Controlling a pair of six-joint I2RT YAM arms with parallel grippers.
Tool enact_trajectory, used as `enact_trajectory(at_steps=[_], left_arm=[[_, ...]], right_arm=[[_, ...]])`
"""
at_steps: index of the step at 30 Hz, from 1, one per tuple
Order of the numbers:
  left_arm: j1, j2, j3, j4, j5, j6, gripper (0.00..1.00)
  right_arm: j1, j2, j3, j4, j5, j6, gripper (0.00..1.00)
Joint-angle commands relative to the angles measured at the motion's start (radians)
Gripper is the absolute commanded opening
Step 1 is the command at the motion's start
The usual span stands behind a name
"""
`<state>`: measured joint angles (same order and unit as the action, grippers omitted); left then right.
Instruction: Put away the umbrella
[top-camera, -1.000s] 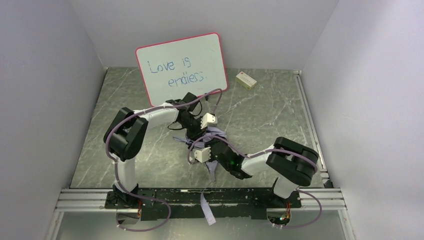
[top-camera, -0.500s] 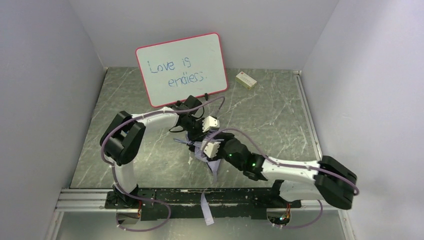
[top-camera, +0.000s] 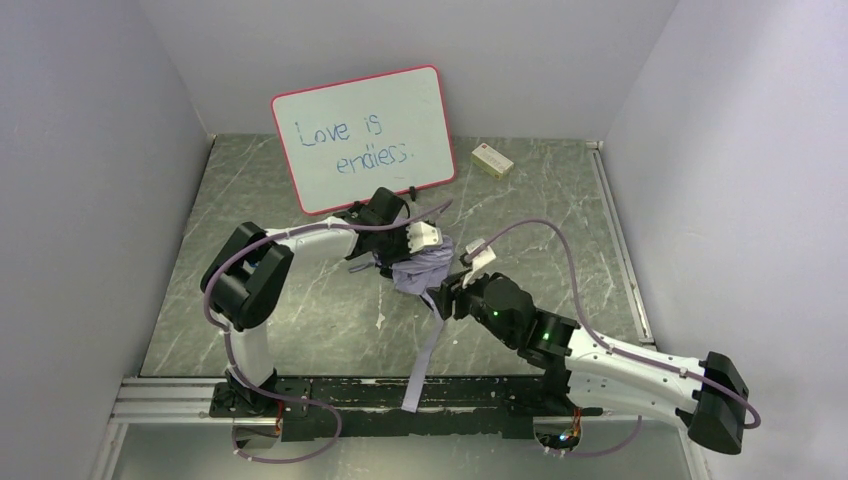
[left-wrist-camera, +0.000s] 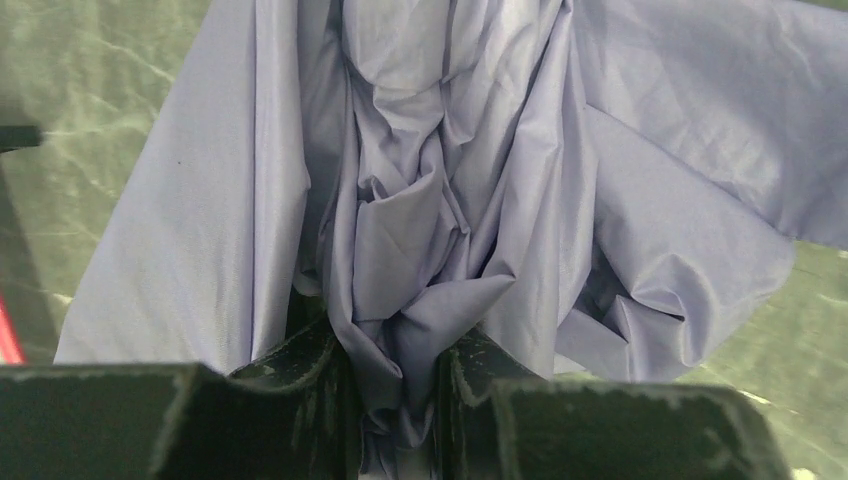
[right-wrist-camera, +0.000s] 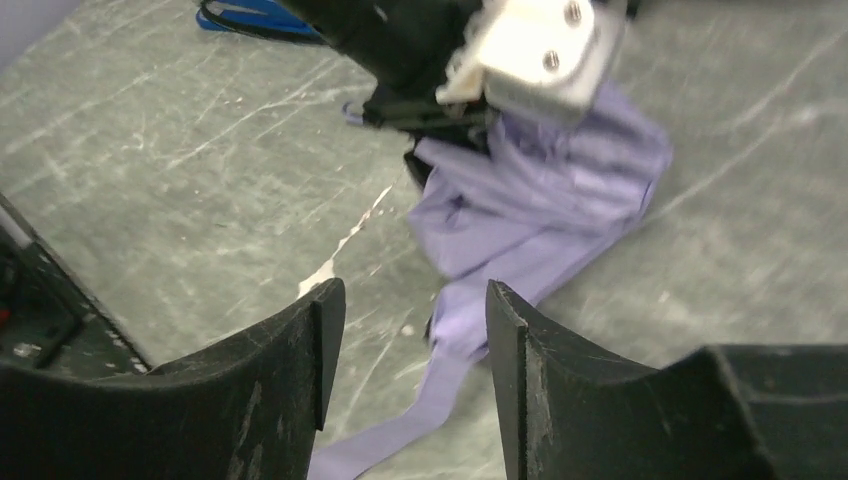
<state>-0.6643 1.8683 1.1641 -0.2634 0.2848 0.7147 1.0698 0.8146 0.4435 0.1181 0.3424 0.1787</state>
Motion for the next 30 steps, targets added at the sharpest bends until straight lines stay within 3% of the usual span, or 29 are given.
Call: enact_trajectory(at_steps=[1,9,12,15,22,30], left_arm=[[0.022,0.078,-0.070,-0.001,-0.210,0.067,0.05],[0.020,0.066,-0.092,0.015,-0.197,0.081,0.05],[0.020,0.061,-0.093,0.015,-0.191,0.081,0.05],[0.020,0.056,-0.097,0.014,-0.193,0.083,0.05],[0.020,0.051,-0.101,0.007,-0.185,0.085,0.05],[0.020,0.058,-0.093,-0.006,-0.178,0.090,0.05]], right_arm=[[0.002,0.011,-0.012,-0.193,0.074,0.444,0.57],[-0.015,0.066,-0.060,-0.160,0.005,0.606,0.63],[-0.071,0.081,-0.074,-0.137,-0.048,0.633,0.75],[-0.181,0.108,-0.107,-0.088,-0.189,0.647,0.77],[-0.370,0.154,-0.216,0.161,-0.450,0.609,0.74],[-0.420,0.290,-0.259,0.386,-0.587,0.630,0.65]])
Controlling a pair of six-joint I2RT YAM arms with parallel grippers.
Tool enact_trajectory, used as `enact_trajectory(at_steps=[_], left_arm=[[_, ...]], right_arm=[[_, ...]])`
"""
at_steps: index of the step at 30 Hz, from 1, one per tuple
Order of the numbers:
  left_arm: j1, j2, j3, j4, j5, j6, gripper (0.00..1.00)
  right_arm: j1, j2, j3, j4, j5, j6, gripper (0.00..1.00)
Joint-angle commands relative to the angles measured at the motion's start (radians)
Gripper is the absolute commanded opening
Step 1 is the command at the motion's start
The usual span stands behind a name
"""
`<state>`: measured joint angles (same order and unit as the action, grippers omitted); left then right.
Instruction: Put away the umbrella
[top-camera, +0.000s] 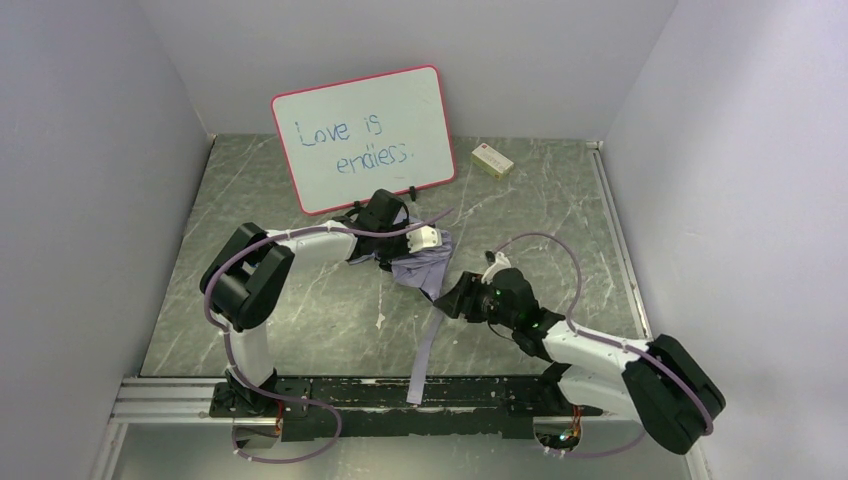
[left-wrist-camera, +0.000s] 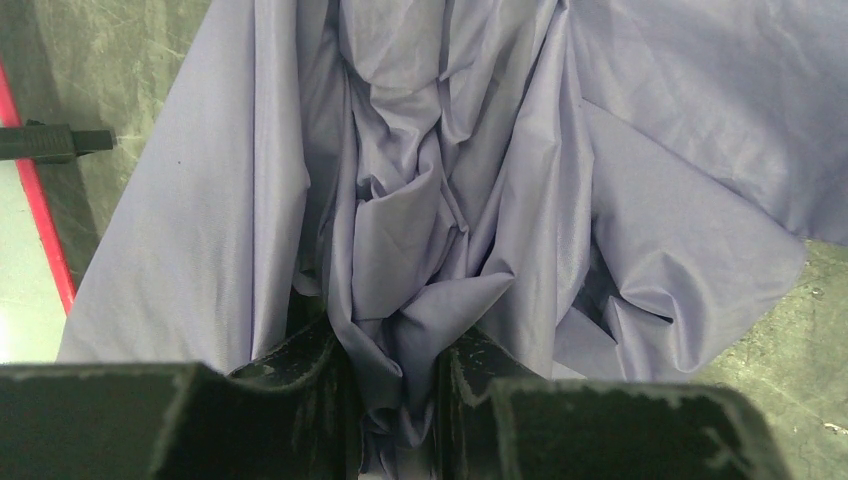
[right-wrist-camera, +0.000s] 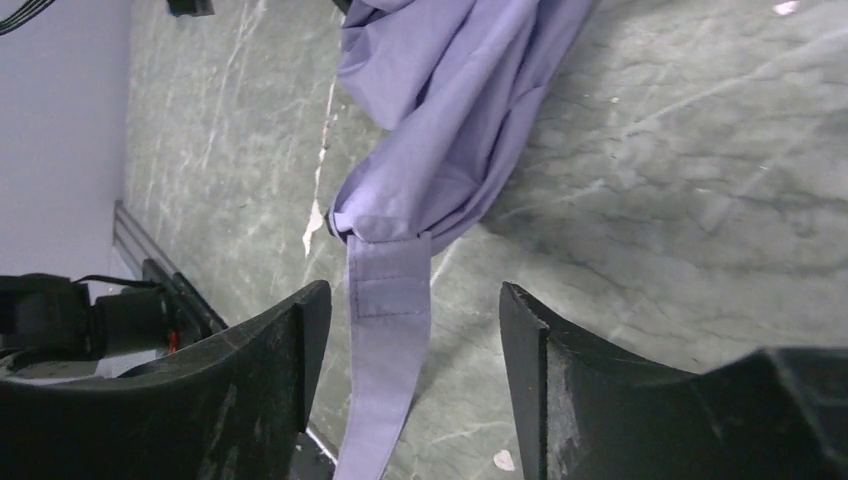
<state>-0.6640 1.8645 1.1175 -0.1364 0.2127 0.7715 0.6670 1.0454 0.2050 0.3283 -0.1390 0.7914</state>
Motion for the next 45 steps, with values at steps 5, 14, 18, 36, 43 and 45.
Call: enact_trajectory(at_steps=[5,14,18,36,43,45], left_arm=[[0.020,0.061,-0.048,-0.138,-0.108,0.039,0.05],[0.020,0.068,-0.040,-0.147,-0.102,0.040,0.05],[0.020,0.066,-0.042,-0.147,-0.105,0.041,0.05],[0.020,0.070,-0.033,-0.129,-0.123,0.003,0.05],[0.020,0.083,-0.019,-0.115,-0.168,-0.034,0.05],[0.020,0.088,-0.013,-0.114,-0.179,-0.044,0.05]], right_arm=[[-0.019,0.167,-0.027,0.245,-0.122,0.026,0.56],[-0.019,0.304,-0.032,0.346,-0.148,0.014,0.47],[-0.019,0.366,-0.028,0.396,-0.173,0.010,0.46],[0.151,0.266,0.057,0.156,-0.101,-0.143,0.00],[0.269,0.280,0.069,0.140,-0.135,-0.118,0.00],[0.299,0.291,0.074,0.128,-0.146,-0.121,0.00]])
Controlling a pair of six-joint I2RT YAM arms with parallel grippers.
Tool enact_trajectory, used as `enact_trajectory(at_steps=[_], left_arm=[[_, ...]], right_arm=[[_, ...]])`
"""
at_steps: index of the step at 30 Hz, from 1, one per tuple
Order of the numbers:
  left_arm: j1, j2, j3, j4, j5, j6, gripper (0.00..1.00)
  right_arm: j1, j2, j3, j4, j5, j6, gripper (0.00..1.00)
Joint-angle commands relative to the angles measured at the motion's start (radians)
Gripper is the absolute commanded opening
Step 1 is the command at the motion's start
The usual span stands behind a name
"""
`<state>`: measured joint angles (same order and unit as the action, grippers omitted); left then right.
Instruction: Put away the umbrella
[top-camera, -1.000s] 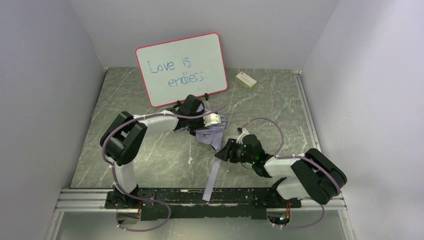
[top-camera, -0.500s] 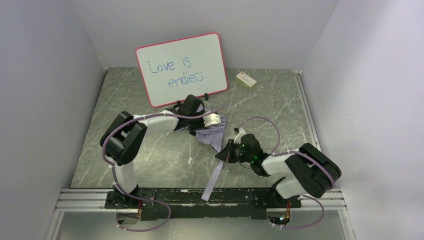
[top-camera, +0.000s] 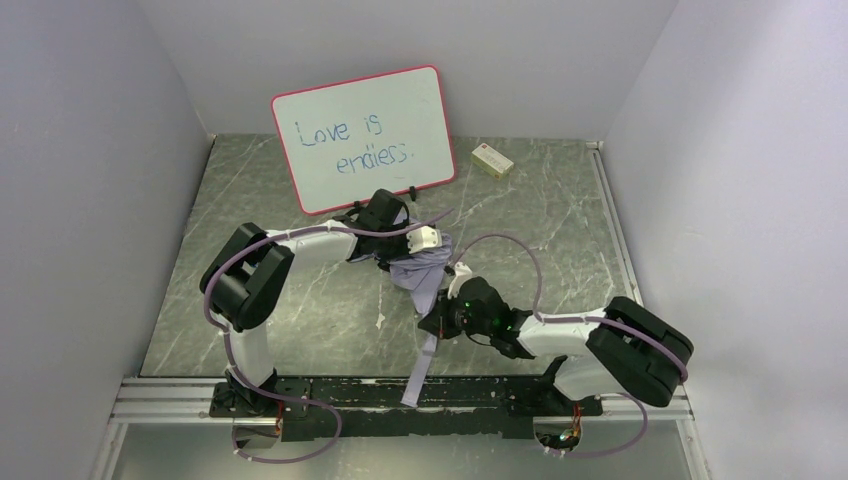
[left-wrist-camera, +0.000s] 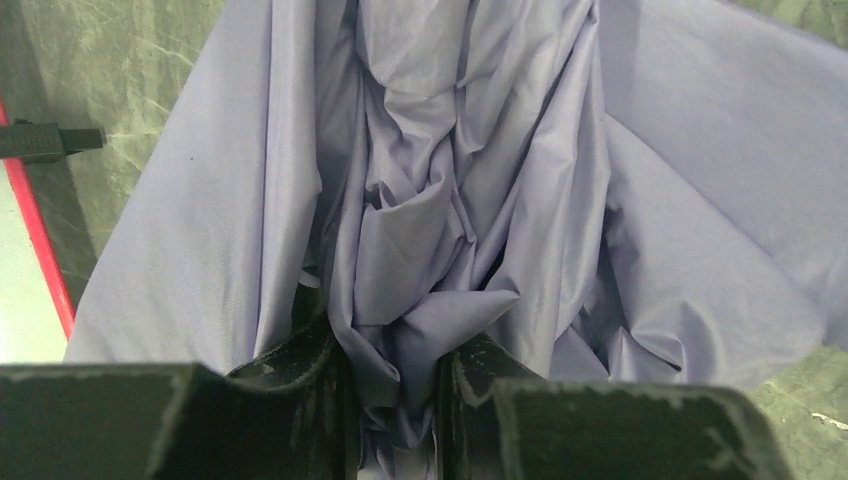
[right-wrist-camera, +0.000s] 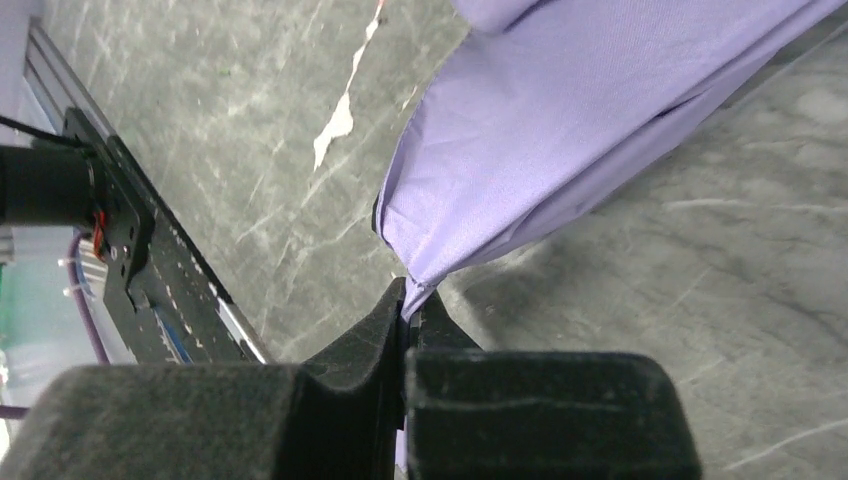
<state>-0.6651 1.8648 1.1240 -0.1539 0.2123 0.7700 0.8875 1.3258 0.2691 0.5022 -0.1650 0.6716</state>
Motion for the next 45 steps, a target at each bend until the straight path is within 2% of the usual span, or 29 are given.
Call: enact_trajectory(at_steps=[1,6,12,17,22,30,40,45], left_arm=[[0.021,0.090,-0.015,-0.096,-0.181,-0.047,0.05],[0.021,0.108,0.009,-0.084,-0.189,-0.081,0.05],[0.018,0.110,0.013,-0.055,-0.180,-0.115,0.05],[0.018,0.119,0.017,-0.042,-0.205,-0.132,0.05],[0.018,0.130,0.023,-0.024,-0.244,-0.147,0.05],[0.018,0.149,0.042,0.008,-0.291,-0.183,0.05],[-0.004,0.152,0.028,0.059,-0.344,-0.216,0.05],[-0.017,0.149,0.011,0.066,-0.352,-0.198,0.05]], right_arm=[[0.093,0.019,0.011,-0.050,-0.129,-0.004,0.00],[0.140,0.098,0.024,-0.032,-0.154,-0.006,0.00],[0.151,0.216,0.093,0.016,-0.104,0.041,0.00],[0.201,0.266,0.157,0.042,-0.157,0.040,0.00],[0.258,0.219,0.153,-0.038,-0.132,0.010,0.00],[0.277,0.060,0.038,-0.095,-0.118,0.048,0.00],[0.279,0.153,0.059,-0.092,-0.129,0.044,0.00],[0.279,0.092,0.038,-0.110,-0.095,0.052,0.10]])
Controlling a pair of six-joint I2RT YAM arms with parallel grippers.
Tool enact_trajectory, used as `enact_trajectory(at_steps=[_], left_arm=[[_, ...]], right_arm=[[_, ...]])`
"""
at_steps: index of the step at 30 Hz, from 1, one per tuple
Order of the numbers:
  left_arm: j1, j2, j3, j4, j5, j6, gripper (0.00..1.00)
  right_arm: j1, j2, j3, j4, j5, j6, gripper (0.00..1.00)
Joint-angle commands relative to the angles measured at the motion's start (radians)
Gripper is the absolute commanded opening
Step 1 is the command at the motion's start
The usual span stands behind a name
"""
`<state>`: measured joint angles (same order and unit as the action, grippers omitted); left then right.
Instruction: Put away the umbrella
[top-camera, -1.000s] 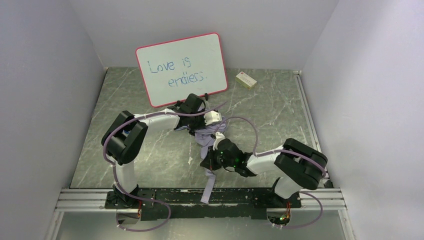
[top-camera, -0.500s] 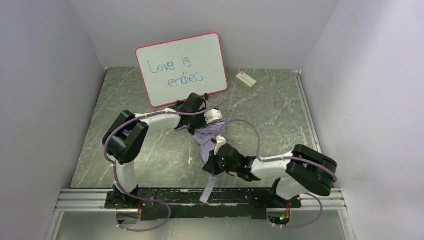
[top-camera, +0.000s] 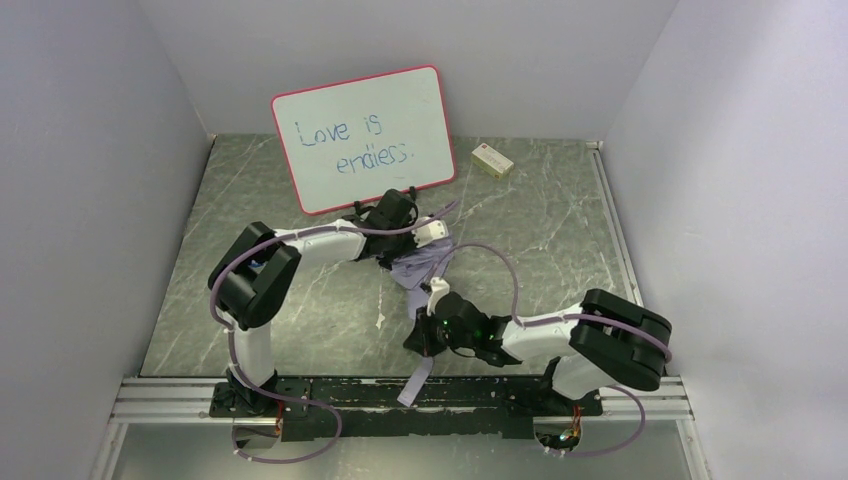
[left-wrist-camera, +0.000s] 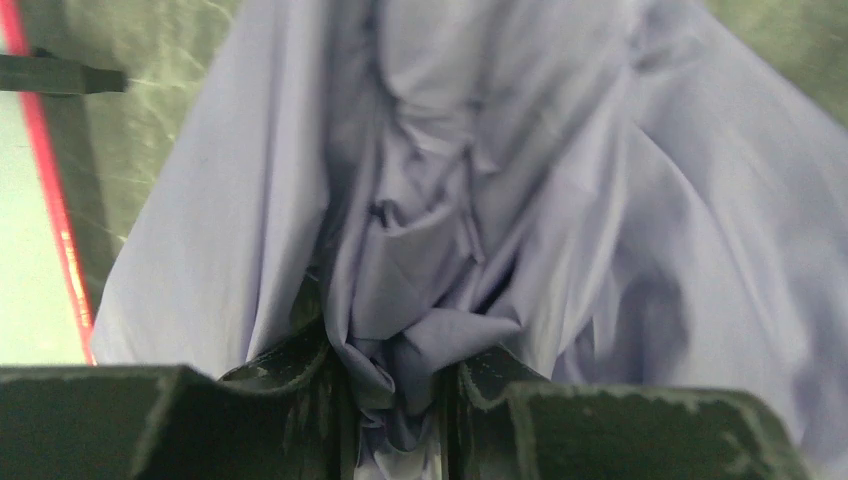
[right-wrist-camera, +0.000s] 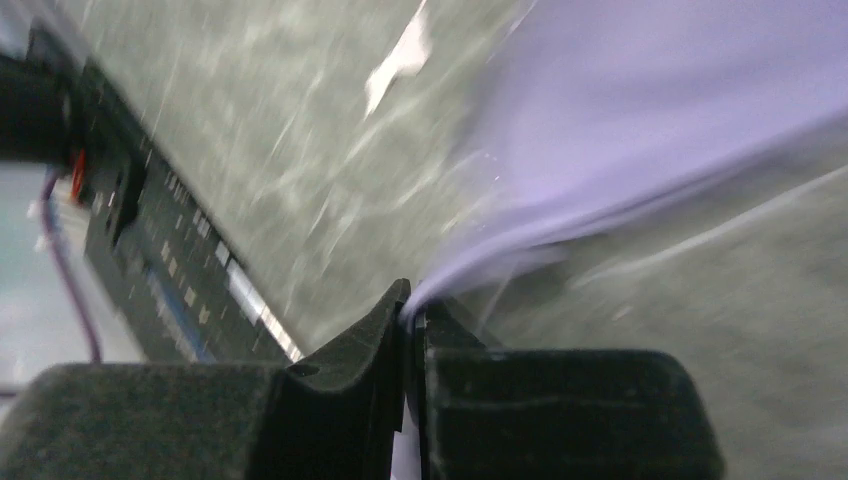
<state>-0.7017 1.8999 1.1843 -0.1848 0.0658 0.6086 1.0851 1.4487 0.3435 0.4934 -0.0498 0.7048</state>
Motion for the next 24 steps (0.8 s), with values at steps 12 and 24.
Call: enact_trajectory(at_steps=[12,24], left_arm=[[0.013,0.126,-0.042,0.087,-0.210,-0.029,0.05],[0.011,0.129,-0.036,0.093,-0.226,-0.030,0.05]], right_arm=[[0.082,-0.138,-0.045,-0.151,-0.285,0.000,0.07],[0.118,-0.295,-0.076,-0.238,-0.301,0.013,0.00]])
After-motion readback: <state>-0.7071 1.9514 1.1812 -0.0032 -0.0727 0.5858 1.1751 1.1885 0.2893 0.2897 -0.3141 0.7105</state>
